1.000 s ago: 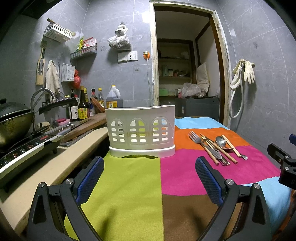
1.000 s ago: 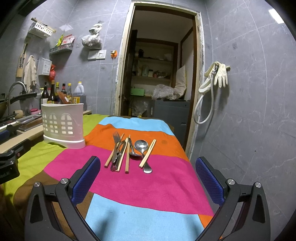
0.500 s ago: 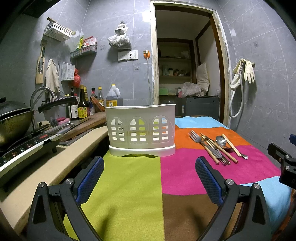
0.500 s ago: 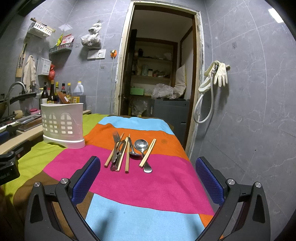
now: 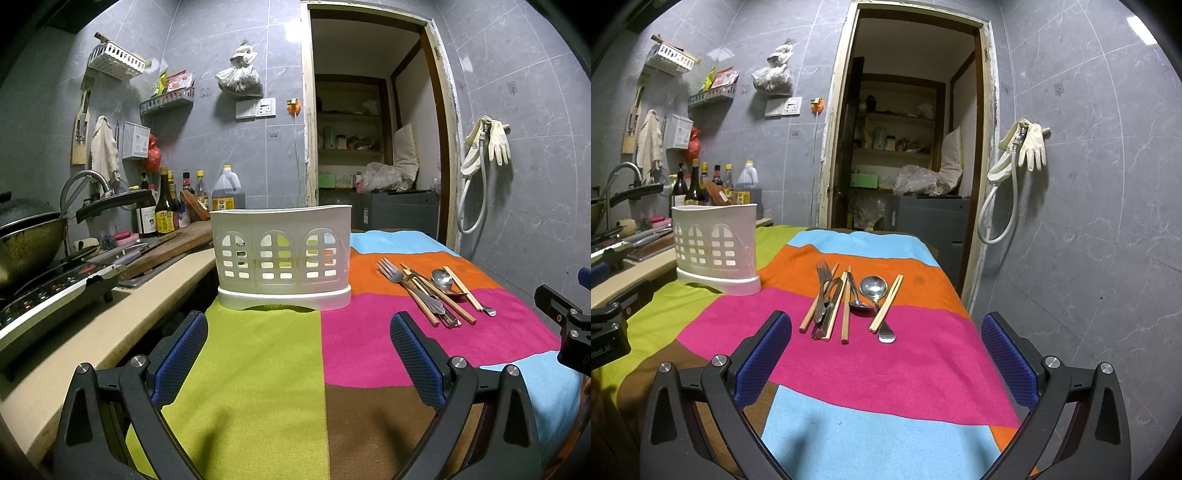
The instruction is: Organize utensils
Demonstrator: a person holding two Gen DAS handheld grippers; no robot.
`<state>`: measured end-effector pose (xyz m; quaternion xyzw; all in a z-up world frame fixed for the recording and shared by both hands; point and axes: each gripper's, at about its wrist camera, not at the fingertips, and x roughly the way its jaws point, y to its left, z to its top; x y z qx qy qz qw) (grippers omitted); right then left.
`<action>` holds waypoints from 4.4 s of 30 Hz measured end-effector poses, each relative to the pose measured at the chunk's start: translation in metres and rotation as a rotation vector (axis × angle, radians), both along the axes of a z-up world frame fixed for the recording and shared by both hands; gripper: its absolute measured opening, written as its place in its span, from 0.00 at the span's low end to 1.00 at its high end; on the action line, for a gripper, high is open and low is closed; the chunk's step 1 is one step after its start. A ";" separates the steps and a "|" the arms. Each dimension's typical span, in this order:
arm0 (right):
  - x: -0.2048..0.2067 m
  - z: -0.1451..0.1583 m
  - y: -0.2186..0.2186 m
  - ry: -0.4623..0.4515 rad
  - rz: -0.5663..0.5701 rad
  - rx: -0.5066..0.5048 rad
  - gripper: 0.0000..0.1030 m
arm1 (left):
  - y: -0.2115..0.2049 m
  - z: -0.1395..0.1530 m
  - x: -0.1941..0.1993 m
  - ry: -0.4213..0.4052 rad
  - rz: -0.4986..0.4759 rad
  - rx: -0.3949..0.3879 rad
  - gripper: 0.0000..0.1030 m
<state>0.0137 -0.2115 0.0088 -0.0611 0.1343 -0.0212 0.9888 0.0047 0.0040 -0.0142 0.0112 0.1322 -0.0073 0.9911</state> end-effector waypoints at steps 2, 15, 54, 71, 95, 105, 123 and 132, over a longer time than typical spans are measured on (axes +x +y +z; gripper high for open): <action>0.000 0.000 0.000 0.001 0.000 0.000 1.00 | 0.000 0.000 0.000 0.002 0.000 0.000 0.94; 0.003 -0.006 0.000 0.009 -0.001 0.006 1.00 | 0.002 0.000 0.002 0.012 0.001 -0.002 0.94; 0.110 0.042 -0.060 0.013 0.019 0.023 1.00 | -0.071 0.062 0.125 0.116 -0.195 0.012 0.94; 0.177 0.015 -0.089 0.266 0.081 0.167 0.76 | -0.114 0.025 0.217 0.390 -0.323 0.052 0.72; 0.238 -0.028 -0.096 0.601 0.166 0.317 0.21 | -0.105 -0.002 0.278 0.744 -0.436 -0.156 0.08; 0.248 -0.029 -0.089 0.622 0.172 0.291 0.18 | -0.102 0.006 0.271 0.760 -0.397 -0.146 0.05; 0.277 -0.034 -0.084 0.729 0.181 0.270 0.11 | -0.101 0.005 0.276 0.823 -0.380 -0.110 0.03; 0.270 -0.035 -0.093 0.741 0.200 0.309 0.06 | -0.095 0.002 0.265 0.830 -0.379 -0.138 0.01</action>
